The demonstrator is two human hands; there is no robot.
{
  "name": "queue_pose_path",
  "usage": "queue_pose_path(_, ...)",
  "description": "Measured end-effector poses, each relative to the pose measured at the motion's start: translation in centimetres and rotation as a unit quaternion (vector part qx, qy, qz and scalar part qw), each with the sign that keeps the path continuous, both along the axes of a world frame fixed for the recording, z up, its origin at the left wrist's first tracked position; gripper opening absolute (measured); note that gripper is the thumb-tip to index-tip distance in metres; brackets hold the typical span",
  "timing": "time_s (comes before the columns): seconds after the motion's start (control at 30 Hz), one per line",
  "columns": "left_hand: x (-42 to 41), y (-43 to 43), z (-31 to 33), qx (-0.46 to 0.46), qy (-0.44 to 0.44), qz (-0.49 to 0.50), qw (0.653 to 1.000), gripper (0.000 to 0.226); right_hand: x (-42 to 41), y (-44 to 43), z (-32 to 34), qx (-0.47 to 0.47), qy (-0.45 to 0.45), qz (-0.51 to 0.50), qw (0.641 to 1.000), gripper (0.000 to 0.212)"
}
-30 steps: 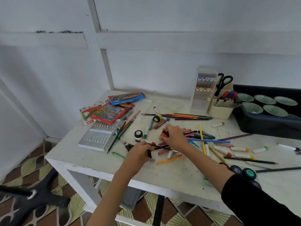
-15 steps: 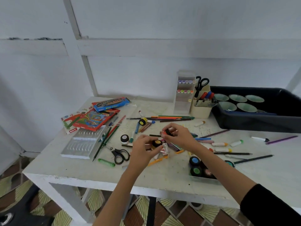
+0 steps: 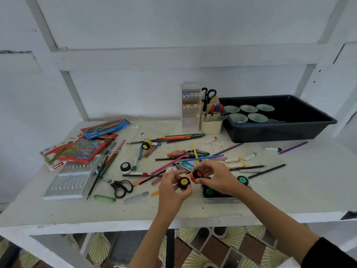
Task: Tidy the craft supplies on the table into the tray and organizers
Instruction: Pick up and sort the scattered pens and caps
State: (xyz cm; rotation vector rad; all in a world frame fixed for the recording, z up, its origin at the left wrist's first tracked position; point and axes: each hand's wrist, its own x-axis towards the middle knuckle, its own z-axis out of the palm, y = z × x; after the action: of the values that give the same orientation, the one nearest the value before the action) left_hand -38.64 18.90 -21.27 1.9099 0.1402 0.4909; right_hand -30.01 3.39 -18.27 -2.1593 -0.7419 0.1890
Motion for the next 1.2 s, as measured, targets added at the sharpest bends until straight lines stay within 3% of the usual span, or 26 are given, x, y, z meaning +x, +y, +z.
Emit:
queue_pose_path(0.27,-0.4,0.0,-0.4,-0.007,0.007,-0.025,1.0,0.043,-0.6,0.5,-2.1,-0.073,-0.128,0.011,0.989,0.032)
queue_pose_path(0.4,-0.4,0.2,-0.6,0.008,0.004,-0.037,0.999,0.041,-0.7,1.3,-2.0,-0.125,-0.135,-0.004,0.983,0.032)
queue_pose_path(0.57,-0.2,0.3,-0.3,0.031,0.005,-0.044,0.999,0.041,-0.4,1.6,-0.5,-0.255,-0.153,0.012,0.955,0.036)
queue_pose_path(0.77,-0.2,-0.5,-0.1,0.061,0.046,-0.073,0.994,0.04,0.2,0.2,0.7,-0.159,-0.019,0.03,0.987,0.044)
queue_pose_path(1.2,0.8,-1.4,-0.2,0.026,0.12,-0.063,0.99,0.025,0.1,-1.3,-1.5,-0.12,-0.086,-0.037,0.988,0.03)
